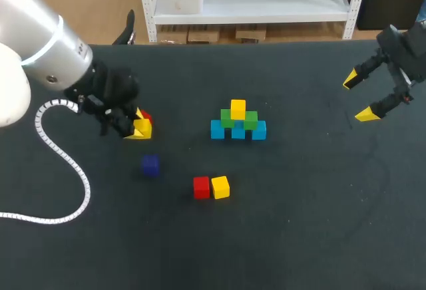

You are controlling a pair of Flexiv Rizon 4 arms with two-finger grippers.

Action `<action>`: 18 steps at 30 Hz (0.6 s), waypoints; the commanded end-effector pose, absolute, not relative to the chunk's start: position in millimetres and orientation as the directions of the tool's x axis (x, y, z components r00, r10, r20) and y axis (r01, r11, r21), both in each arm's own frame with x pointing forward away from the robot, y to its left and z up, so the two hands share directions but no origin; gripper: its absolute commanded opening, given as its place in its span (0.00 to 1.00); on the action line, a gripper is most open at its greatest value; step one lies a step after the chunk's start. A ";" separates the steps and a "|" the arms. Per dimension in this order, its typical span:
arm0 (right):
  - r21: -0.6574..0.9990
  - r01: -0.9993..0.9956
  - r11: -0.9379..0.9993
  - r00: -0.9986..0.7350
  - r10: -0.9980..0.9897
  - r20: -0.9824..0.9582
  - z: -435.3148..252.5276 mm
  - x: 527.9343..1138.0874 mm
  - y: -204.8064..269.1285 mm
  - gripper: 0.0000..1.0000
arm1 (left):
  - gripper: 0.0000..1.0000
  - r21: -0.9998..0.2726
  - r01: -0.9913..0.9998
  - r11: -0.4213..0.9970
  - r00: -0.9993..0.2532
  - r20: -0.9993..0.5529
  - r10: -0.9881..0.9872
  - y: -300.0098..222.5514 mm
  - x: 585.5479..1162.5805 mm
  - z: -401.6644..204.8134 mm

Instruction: Place the blue cubes, place green cubes on the blue cubes, place the yellow cubes on the green cubes, then place the red cubes on the yellow cubes, and place purple cube on the red cubes.

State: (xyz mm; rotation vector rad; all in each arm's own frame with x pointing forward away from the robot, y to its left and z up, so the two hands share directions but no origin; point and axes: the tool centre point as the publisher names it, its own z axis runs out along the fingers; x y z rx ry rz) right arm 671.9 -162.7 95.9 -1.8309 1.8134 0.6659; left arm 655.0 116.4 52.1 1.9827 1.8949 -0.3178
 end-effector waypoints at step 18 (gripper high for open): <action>0.004 -1.000 -0.012 0.007 -0.767 -0.641 95.3 672.8 -162.7 1.00 | 0.00 0.110 0.989 -0.095 0.131 -0.392 0.911 16.5 689.8 85.9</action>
